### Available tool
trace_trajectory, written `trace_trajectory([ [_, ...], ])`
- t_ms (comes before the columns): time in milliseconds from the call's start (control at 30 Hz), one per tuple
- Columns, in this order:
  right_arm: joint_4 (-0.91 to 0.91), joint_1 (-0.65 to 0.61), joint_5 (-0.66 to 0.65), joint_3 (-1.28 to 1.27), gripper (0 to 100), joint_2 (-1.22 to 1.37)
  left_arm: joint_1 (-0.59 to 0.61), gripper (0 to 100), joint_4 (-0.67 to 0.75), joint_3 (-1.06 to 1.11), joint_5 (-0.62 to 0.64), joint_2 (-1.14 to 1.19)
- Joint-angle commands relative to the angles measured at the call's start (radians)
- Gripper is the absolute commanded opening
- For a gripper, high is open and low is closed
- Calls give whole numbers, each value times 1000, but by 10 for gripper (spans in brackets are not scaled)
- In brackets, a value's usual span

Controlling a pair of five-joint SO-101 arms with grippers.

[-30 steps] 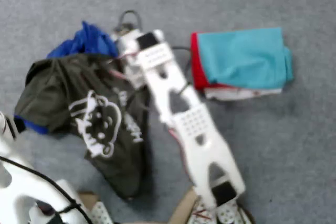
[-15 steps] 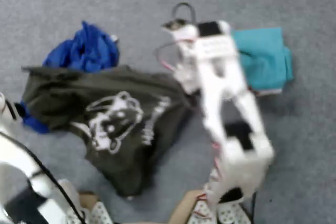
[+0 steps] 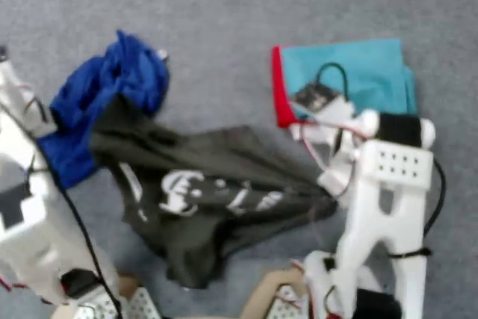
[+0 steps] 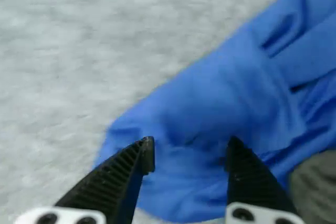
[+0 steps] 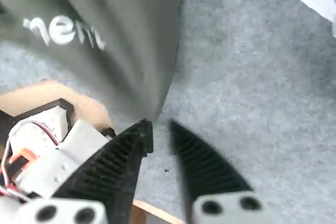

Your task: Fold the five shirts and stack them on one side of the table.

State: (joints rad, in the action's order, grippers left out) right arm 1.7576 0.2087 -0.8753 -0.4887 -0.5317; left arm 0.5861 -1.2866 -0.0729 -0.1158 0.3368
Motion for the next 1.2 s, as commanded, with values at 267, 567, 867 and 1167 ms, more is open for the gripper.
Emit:
trace_trajectory([
  [267,8,-181,158,143,403,-13,-131,220,-338,-740,325,497],
  [567,-12,-499,377,223,368,156,1,30,-453,-1399,325,779],
  [867,-212,-721,589,550,368,628,274,30,-422,-1590,330,677],
  [1167,-281,-842,726,1210,368,1254,406,95,-474,-1590,377,560],
])
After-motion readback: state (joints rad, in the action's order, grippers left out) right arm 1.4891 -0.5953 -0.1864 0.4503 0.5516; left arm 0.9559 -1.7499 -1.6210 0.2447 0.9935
